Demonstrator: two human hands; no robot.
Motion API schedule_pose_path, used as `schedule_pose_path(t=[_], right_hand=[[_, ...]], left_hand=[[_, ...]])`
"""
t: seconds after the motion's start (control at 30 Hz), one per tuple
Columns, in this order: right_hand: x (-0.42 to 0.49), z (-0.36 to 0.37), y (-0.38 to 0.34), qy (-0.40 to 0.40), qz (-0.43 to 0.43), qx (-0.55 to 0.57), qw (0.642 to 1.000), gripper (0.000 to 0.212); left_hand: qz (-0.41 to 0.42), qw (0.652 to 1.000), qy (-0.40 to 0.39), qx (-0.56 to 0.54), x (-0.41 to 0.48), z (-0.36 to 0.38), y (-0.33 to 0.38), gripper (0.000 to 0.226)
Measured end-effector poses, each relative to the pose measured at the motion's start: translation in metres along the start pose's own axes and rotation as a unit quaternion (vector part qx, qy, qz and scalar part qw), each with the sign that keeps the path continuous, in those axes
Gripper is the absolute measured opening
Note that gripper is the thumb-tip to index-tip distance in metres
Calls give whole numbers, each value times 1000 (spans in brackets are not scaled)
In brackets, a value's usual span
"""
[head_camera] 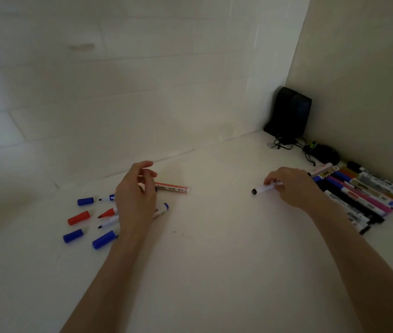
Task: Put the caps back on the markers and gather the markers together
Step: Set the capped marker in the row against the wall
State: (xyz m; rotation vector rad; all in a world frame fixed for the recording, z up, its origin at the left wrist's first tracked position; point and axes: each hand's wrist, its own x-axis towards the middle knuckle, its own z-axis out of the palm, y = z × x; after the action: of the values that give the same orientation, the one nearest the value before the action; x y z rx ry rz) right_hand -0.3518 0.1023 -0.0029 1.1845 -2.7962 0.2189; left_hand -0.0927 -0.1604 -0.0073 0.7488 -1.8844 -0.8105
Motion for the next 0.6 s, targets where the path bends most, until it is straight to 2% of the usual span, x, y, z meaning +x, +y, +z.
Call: schedule_pose_path(t=[0.2,0.27,0.4,0.5,0.6], right_hand=[[0,-1,-6,7,12,16,1000,43],[3,0,-21,18,3,23,1000,41],[5,9,-88,64,-62,136,987,24],[9,29,-150,32,-110,202,973,31],[14,49,-195,48,-145,188,970,41]], left_hand=[[-41,996,74,1,7,-10,-5,22],[-49,995,87,2,8,-11,-5,24],[-63,992,109,5,11,-14,-9,26],[-77,990,121,14,15,-21,-11,27],[-77,988,120,62,24,-36,-23,28]])
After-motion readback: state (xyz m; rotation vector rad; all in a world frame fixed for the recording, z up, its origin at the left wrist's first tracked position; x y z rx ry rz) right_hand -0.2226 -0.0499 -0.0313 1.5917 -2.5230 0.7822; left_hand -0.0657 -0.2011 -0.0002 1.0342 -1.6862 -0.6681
